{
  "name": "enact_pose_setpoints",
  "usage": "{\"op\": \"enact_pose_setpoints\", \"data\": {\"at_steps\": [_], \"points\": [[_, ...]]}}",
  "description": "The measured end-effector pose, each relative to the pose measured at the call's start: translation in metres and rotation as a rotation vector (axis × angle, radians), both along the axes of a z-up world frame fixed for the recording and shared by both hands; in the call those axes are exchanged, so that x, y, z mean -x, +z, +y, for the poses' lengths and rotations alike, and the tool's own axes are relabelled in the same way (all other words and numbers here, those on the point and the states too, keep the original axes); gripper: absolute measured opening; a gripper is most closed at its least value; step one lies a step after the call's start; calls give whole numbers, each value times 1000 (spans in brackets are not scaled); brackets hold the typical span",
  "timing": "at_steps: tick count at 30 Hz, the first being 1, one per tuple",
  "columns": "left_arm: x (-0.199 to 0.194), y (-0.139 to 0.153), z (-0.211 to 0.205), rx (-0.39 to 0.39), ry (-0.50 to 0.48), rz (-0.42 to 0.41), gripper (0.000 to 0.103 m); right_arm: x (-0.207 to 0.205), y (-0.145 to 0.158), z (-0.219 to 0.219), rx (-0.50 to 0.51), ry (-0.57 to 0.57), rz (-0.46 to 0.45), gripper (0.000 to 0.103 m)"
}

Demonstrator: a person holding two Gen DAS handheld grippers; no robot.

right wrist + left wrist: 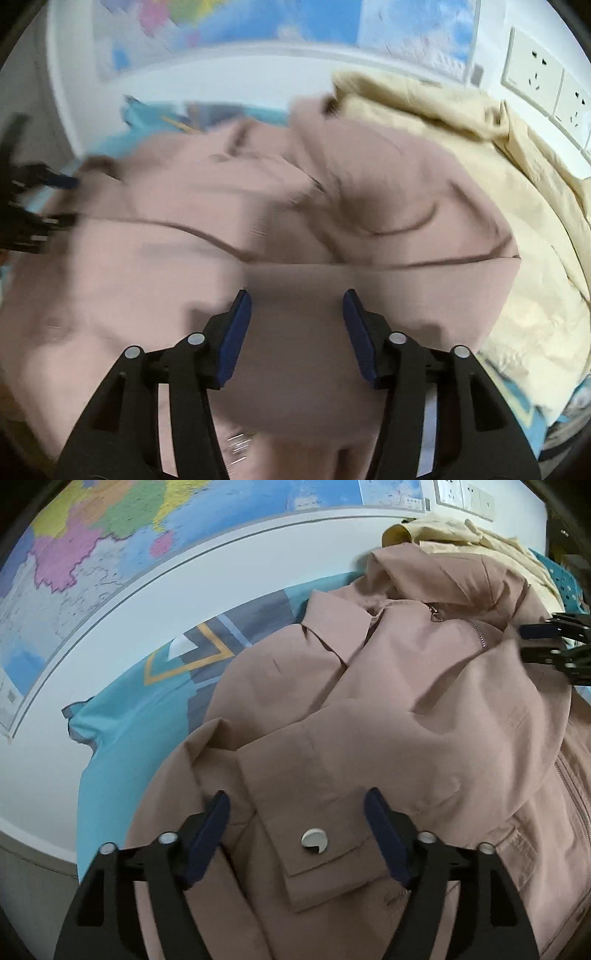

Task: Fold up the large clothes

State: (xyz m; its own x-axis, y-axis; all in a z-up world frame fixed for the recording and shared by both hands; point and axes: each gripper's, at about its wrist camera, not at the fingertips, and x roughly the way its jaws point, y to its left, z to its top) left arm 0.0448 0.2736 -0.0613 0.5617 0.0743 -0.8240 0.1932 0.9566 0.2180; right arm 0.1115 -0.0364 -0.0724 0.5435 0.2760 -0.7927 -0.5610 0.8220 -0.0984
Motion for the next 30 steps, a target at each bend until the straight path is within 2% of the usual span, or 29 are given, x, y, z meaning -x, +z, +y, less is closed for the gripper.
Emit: {"op": "enact_pose_setpoints", "data": {"at_steps": [2,3,5,7,9,11,16,21,23,25,26,27,29,30], "points": [[-5,-4,-2,-17,10,8,74,-13,-11,0,15,-37,13,32],[-7,-6,-1,-30,29,7,75,-20,-13,0,-2,-58,20,30],[-5,-1,5,-24,44,-4,77,-26,-12,-2,-3,-95,-11,30],[9,14,15,-15,44,-61,87,-28,-10,-4,-22,-121,6,30],[29,32,28,-3,47,-135,91,-17,-1,-4,-49,-109,6,34],[48,45,48,8,74,-175,92,-5,10,-3,-99,-71,9,43],[71,35,75,35,140,-120,91,39,34,23,-220,102,32,55],[86,13,71,73,85,-65,91,85,33,88,-277,352,124,61],[89,3,68,53,60,-51,91,108,30,120,-283,477,167,61],[84,-7,73,26,84,-19,78,126,28,151,-276,563,184,63],[81,-14,81,34,114,15,59,133,26,166,-282,602,204,63],[78,-17,89,61,140,37,33,139,25,179,-286,621,212,63],[77,-15,107,140,192,54,2,149,24,203,-302,674,238,63],[78,-10,115,175,210,42,3,152,23,214,-314,690,253,63]]}}
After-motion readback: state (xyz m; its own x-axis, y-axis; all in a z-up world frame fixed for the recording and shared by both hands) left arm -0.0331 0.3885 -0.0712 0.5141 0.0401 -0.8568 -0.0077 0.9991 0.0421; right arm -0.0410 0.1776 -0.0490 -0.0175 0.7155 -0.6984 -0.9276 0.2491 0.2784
